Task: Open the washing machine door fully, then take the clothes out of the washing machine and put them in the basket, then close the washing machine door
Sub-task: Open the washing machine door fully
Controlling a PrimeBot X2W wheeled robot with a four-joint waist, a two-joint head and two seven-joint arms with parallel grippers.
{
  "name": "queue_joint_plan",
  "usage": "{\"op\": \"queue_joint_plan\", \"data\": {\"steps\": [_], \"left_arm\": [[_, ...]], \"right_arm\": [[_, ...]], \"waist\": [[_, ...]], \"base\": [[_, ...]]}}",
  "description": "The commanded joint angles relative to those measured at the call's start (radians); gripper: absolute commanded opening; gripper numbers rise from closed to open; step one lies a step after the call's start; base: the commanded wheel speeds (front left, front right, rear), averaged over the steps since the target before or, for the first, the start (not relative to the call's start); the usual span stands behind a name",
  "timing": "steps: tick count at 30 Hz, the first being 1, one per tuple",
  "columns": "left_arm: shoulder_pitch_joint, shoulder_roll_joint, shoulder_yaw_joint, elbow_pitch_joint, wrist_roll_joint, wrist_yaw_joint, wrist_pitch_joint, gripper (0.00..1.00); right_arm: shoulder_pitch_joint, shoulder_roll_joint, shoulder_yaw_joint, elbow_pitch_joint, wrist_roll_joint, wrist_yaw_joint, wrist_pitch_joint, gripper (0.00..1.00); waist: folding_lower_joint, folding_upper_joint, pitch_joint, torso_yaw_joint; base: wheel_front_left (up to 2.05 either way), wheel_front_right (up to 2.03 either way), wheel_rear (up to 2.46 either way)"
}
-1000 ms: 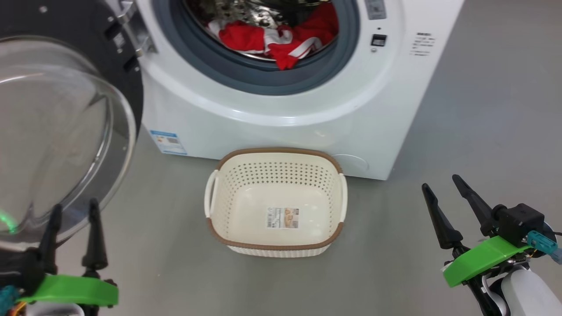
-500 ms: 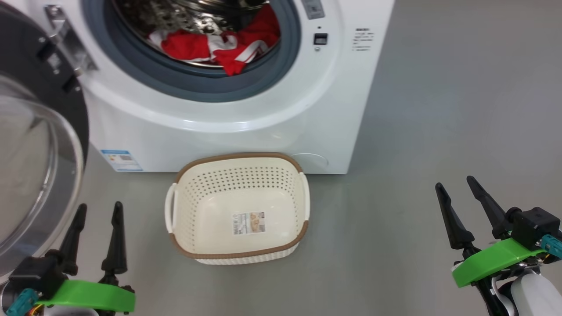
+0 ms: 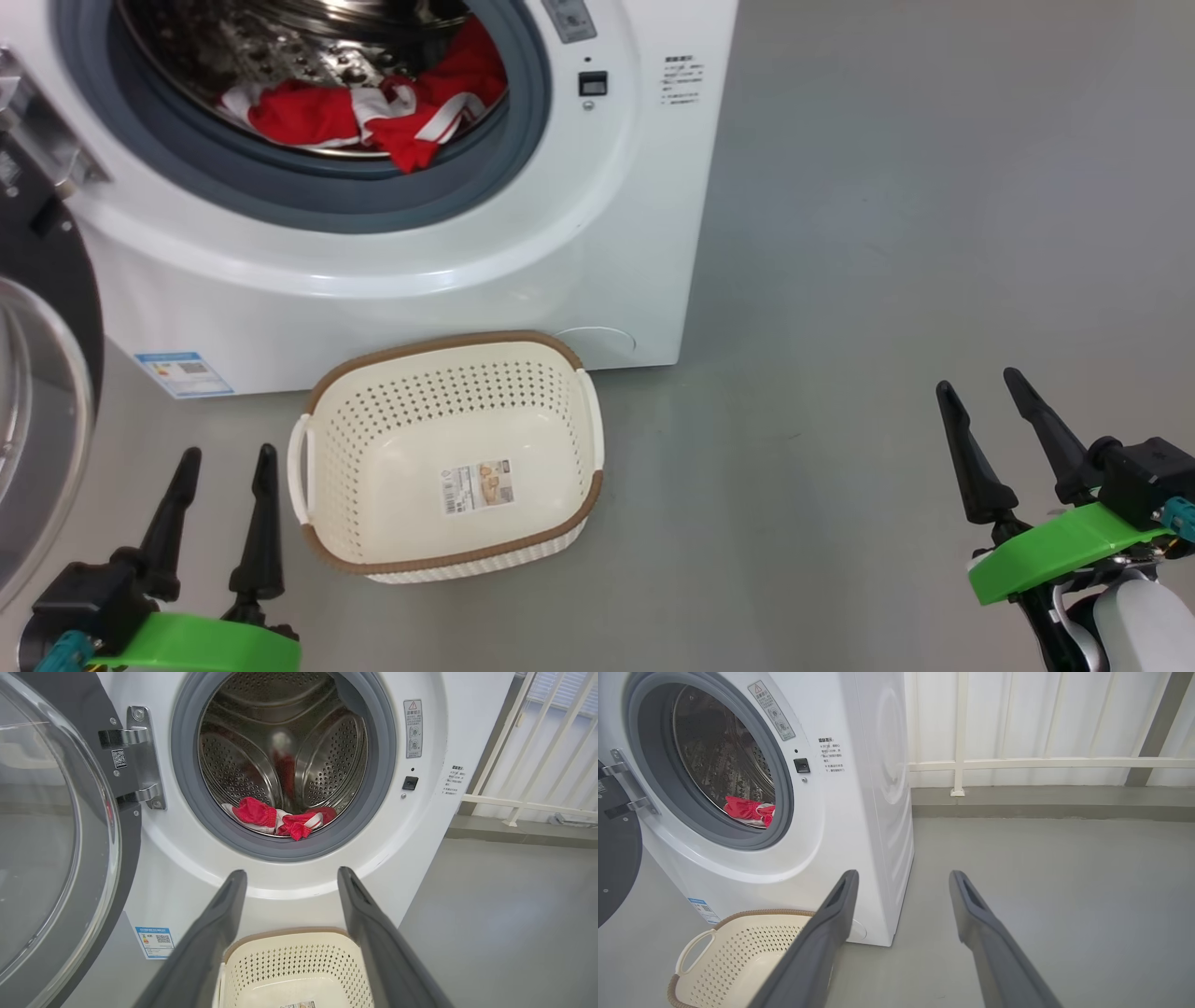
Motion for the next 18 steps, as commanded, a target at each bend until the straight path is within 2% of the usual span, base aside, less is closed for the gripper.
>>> {"op": "queue_joint_plan", "data": {"steps": [1,18], "left_arm": [[-0.008,0.018,0.029,-0.031,-0.005,-0.003,-0.008,1.00],[-0.010,0.010,0.020,-0.040,-0.011,-0.003,-0.008,1.00]], "right_arm": [[0.013,-0.014,0.011,-0.029,-0.010,0.002,-0.012,1.00],[0.023,-0.008,-0.017,-0.036,-0.017,0.002,-0.012,1.00]], "waist": [[0.0000,-0.0001,-0.001,-0.010],[0.0000,-0.0001,-0.004,-0.022]], "base": [[0.00,0.00,0.00],[0.00,0.00,0.00]]}}
